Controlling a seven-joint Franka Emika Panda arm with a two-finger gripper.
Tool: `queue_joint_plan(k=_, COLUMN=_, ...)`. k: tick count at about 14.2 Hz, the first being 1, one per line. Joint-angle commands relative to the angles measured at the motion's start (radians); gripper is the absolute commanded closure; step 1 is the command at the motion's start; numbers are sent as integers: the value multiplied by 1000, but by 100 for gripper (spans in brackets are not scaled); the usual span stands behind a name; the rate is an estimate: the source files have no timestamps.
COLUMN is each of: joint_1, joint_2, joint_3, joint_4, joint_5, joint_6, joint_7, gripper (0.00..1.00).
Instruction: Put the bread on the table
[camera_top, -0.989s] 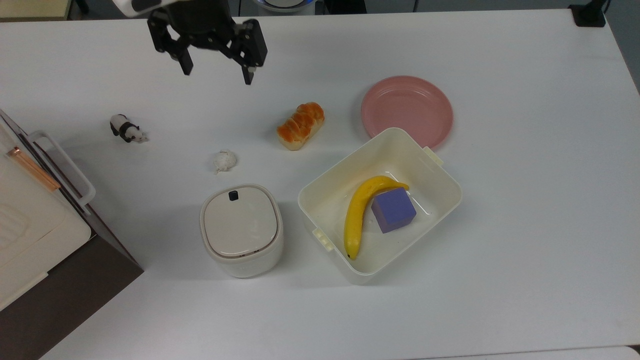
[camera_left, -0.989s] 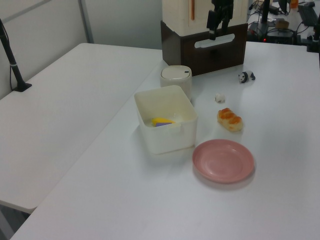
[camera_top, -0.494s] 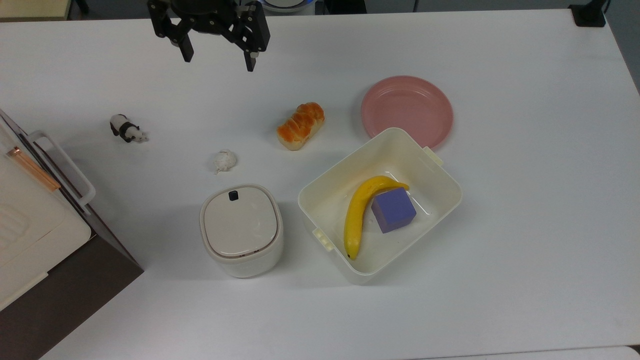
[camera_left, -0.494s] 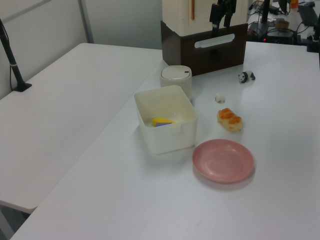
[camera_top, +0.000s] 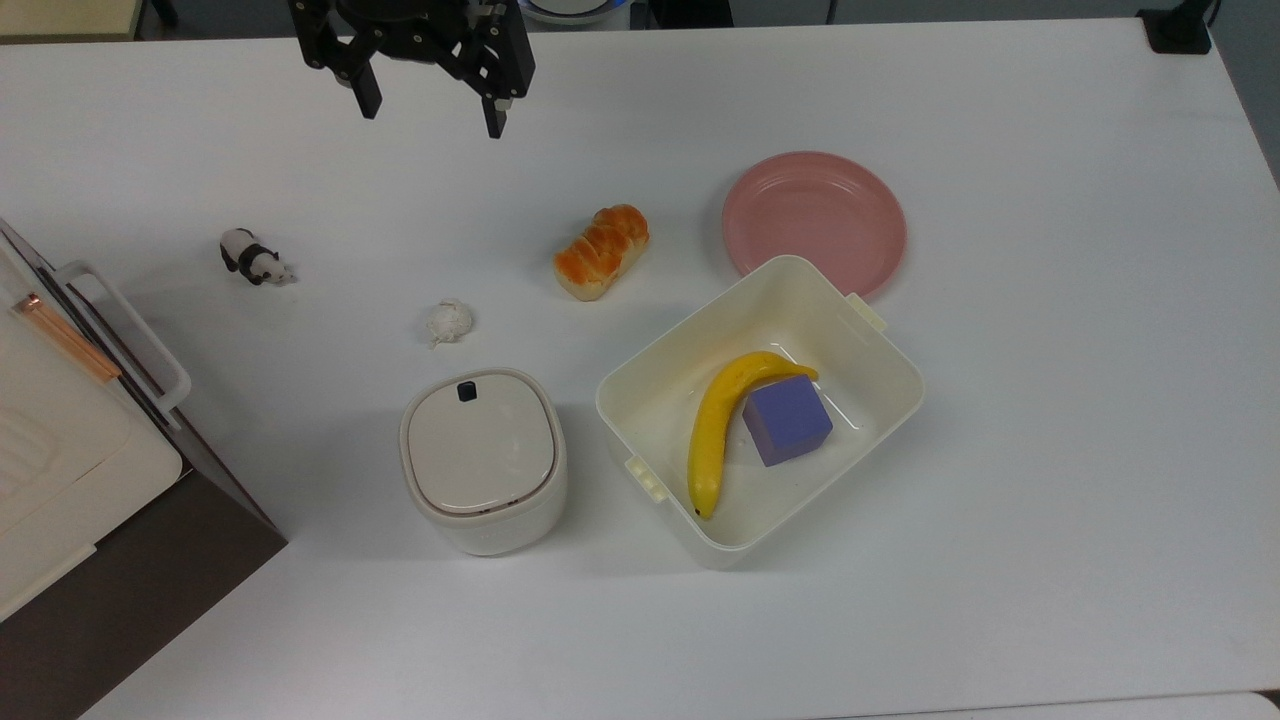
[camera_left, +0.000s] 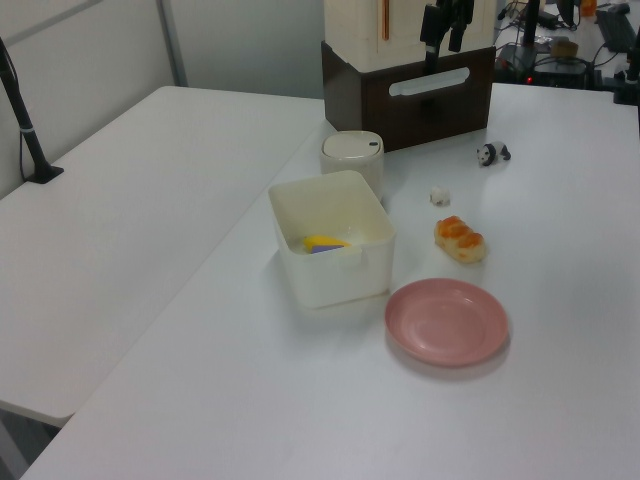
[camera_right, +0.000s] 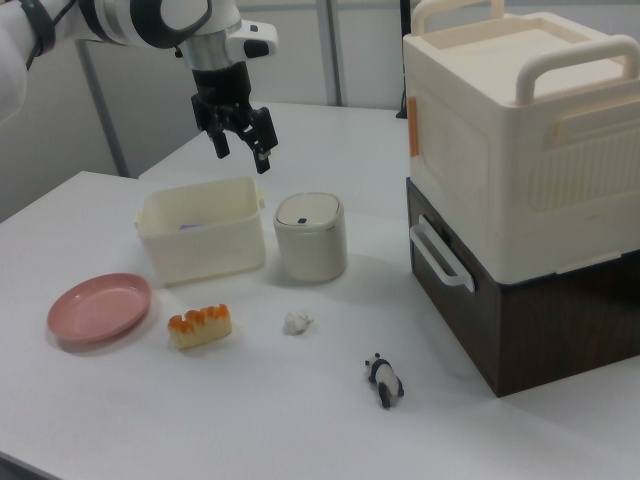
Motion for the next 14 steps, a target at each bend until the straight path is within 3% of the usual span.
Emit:
queue_joint_plan(k=1, joint_1=17, joint_2=-30, joint_3=-20, joint_4=-27, joint_5=0, joint_6=-39, joint_7=3, gripper=0)
queue_joint_plan(k=14, joint_1=11, joint_2=-73, joint_3=-21, joint_4=-62, joint_5=2, joint_6=-39, joint_7=4, gripper=0)
